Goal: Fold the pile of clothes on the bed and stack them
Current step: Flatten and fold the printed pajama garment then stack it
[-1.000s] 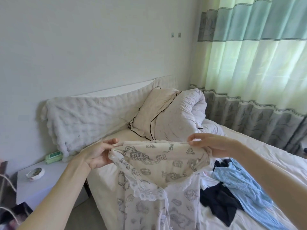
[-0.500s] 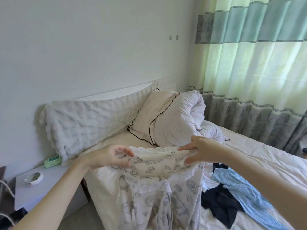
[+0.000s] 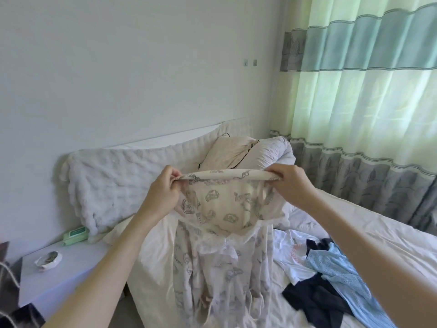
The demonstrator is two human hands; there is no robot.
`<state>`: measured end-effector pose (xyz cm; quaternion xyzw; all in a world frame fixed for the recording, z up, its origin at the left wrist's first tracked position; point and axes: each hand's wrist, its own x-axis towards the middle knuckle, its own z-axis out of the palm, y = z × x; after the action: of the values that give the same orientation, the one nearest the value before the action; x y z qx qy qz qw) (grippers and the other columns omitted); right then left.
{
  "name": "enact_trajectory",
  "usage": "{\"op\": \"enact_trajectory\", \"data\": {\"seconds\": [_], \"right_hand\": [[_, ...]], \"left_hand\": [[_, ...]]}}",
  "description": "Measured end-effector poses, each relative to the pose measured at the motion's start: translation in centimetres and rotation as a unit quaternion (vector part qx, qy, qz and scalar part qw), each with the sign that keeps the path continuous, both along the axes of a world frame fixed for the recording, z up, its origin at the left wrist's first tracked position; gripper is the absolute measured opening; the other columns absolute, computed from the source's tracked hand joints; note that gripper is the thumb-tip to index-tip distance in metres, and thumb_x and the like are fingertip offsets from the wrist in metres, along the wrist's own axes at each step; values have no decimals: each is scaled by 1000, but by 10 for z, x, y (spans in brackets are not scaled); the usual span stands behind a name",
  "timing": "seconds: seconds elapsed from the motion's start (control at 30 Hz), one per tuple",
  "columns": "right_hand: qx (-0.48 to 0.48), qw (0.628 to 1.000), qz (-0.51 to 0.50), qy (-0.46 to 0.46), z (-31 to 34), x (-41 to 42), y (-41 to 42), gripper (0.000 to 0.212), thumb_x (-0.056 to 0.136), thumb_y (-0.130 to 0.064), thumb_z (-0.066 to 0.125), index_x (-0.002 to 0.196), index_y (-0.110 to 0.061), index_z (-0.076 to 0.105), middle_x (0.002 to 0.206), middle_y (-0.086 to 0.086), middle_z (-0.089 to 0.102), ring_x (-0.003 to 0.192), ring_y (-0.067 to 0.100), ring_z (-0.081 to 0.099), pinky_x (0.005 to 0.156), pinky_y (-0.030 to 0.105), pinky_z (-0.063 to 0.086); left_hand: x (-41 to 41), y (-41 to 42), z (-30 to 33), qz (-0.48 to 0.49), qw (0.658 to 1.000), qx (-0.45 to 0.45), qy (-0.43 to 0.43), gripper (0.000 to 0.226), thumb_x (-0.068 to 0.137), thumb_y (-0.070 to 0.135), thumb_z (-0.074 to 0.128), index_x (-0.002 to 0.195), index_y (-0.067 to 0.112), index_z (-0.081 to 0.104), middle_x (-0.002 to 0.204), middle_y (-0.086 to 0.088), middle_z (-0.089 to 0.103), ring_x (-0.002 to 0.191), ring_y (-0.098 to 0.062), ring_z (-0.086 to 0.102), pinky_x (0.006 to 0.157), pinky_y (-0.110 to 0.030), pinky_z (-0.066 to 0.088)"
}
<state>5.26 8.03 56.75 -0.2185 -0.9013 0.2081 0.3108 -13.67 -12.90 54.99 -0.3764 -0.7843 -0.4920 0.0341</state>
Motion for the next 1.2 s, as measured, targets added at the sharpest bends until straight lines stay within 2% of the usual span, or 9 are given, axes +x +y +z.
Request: {"op": "enact_trajectory", "data": {"seconds": [0.23, 0.4, 0.5, 0.6, 0.7, 0.83, 0.93, 1.03, 1.2], "right_hand": [[-72, 990, 6, -121, 5, 0, 10, 9, 86, -5, 61, 88, -7, 70, 65, -4, 56, 57, 8, 48, 43, 7, 36], [-52, 973, 26, -224, 19, 5, 10, 8, 87, -11, 62, 88, -17, 65, 76, -3, 61, 70, 13, 54, 64, 24, 45], [-53, 977, 31, -205, 21, 5, 8, 9, 88, -12, 61, 84, -20, 62, 84, 2, 63, 75, 15, 53, 71, 29, 45], [-208, 968, 49, -131, 19, 4, 5, 9, 93, -15, 56, 92, -12, 64, 84, 8, 55, 74, 17, 48, 65, 25, 39], [-414, 903, 97, -58, 9, 4, 6, 23, 97, -14, 50, 114, -3, 61, 106, 18, 62, 96, 27, 58, 92, 40, 48], [-492, 864, 111, -2, -5, 2, 5, 21, 98, -12, 47, 109, -9, 65, 110, 16, 65, 97, 25, 62, 96, 40, 48], [-393, 915, 83, -24, -8, 4, 6, 18, 97, -15, 50, 101, -5, 64, 94, 16, 68, 87, 22, 62, 82, 34, 51], [-115, 986, 40, -112, -5, 7, 4, 11, 93, -13, 52, 84, -10, 58, 71, 4, 56, 70, 17, 50, 60, 21, 38], [7, 992, 58, -108, 3, 14, -2, 7, 94, -8, 48, 89, -13, 50, 72, -5, 51, 66, 12, 46, 54, 15, 35]], "left_hand": [[0, -1, 5, -142, 974, -169, -40, 8, 99, 25, 43, 102, 18, 41, 95, -9, 56, 75, -30, 61, 43, -28, 45], [-5, -5, 28, -111, 972, -194, 74, 18, 83, 15, 67, 79, 31, 61, 84, 5, 67, 79, -14, 62, 63, -29, 47], [-12, -6, 32, -74, 981, -152, 94, 24, 83, 11, 64, 75, 33, 58, 80, 12, 61, 74, -2, 56, 57, -12, 40], [-16, -3, 27, -58, 994, -86, 31, 17, 88, 15, 57, 79, 30, 55, 78, 12, 59, 68, 1, 53, 53, -11, 37], [-17, -3, 16, -89, 990, -59, -96, 13, 95, 19, 49, 87, 24, 58, 86, 2, 63, 73, -10, 59, 59, -23, 43], [-16, -8, 2, -127, 980, -89, -124, 19, 97, 25, 46, 85, 28, 59, 91, -9, 60, 83, -18, 56, 72, -31, 41], [-18, -10, 3, -136, 982, -106, -75, 18, 96, 23, 47, 84, 27, 59, 95, -11, 61, 83, -16, 53, 73, -29, 38], [-21, -13, 9, -141, 981, -129, -28, 19, 93, 19, 50, 82, 31, 60, 91, -3, 64, 86, -18, 58, 77, -32, 43], [-23, -13, 21, -158, 984, -85, -5, 20, 89, 28, 51, 71, 33, 60, 71, -3, 57, 69, -18, 48, 68, -30, 35]]}}
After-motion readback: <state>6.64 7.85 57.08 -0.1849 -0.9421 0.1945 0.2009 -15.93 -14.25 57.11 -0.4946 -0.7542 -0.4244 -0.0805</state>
